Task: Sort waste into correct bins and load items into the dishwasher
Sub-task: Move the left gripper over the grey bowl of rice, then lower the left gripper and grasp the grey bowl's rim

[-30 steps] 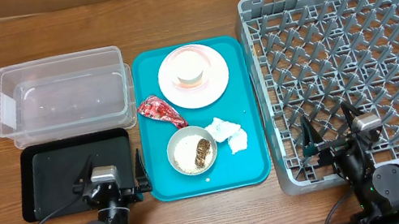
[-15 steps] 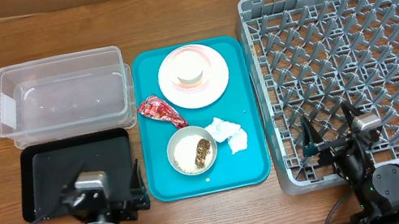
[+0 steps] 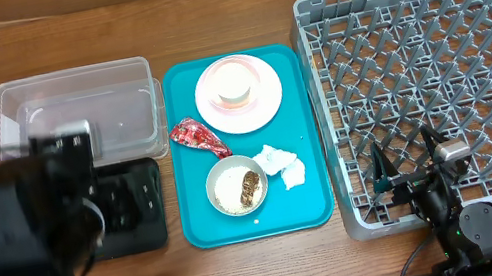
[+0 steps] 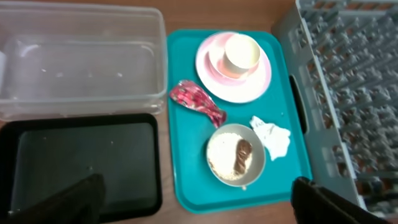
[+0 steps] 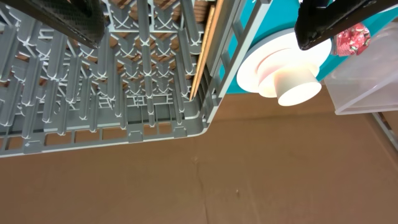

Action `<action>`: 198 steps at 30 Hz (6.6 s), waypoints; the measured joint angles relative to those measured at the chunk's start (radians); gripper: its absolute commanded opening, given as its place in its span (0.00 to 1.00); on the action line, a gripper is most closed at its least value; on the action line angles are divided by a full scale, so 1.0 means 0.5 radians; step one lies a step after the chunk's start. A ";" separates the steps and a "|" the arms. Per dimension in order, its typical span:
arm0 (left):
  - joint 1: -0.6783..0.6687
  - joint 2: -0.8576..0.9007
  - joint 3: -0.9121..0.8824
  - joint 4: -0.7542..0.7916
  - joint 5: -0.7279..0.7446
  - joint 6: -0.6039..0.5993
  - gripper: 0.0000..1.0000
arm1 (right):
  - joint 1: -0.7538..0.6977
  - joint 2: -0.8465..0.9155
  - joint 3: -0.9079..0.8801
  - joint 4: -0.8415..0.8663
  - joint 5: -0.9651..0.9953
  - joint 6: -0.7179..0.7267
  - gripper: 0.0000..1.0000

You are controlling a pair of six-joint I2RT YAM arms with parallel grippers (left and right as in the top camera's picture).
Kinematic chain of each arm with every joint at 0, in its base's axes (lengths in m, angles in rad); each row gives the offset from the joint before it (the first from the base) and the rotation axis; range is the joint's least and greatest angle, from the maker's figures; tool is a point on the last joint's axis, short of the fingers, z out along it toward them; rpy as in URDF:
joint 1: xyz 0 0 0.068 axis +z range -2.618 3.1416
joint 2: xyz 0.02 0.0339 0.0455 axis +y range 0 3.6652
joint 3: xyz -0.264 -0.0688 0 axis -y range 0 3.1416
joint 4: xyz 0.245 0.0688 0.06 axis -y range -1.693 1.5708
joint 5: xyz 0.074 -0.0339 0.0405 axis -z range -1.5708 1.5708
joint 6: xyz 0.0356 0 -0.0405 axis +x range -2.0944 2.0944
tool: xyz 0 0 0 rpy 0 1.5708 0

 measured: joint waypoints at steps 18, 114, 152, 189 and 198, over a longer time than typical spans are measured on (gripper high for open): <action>-0.542 0.325 -0.623 0.354 0.125 -0.478 0.04 | 0.000 0.000 0.001 0.000 0.000 -0.001 1.00; -1.441 1.288 -0.957 1.141 -1.004 -1.005 0.28 | 0.000 0.000 0.000 0.000 0.000 0.000 1.00; -1.323 1.383 -0.958 1.212 -0.886 -1.045 0.04 | 0.000 0.000 0.000 0.000 0.000 -0.002 1.00; -1.291 1.382 -0.836 0.979 -0.583 -0.662 0.04 | 0.000 0.000 0.000 0.000 0.001 0.000 1.00; -1.196 1.381 -0.832 1.019 -0.331 -0.561 0.04 | 0.000 0.000 0.000 0.001 0.000 -0.002 1.00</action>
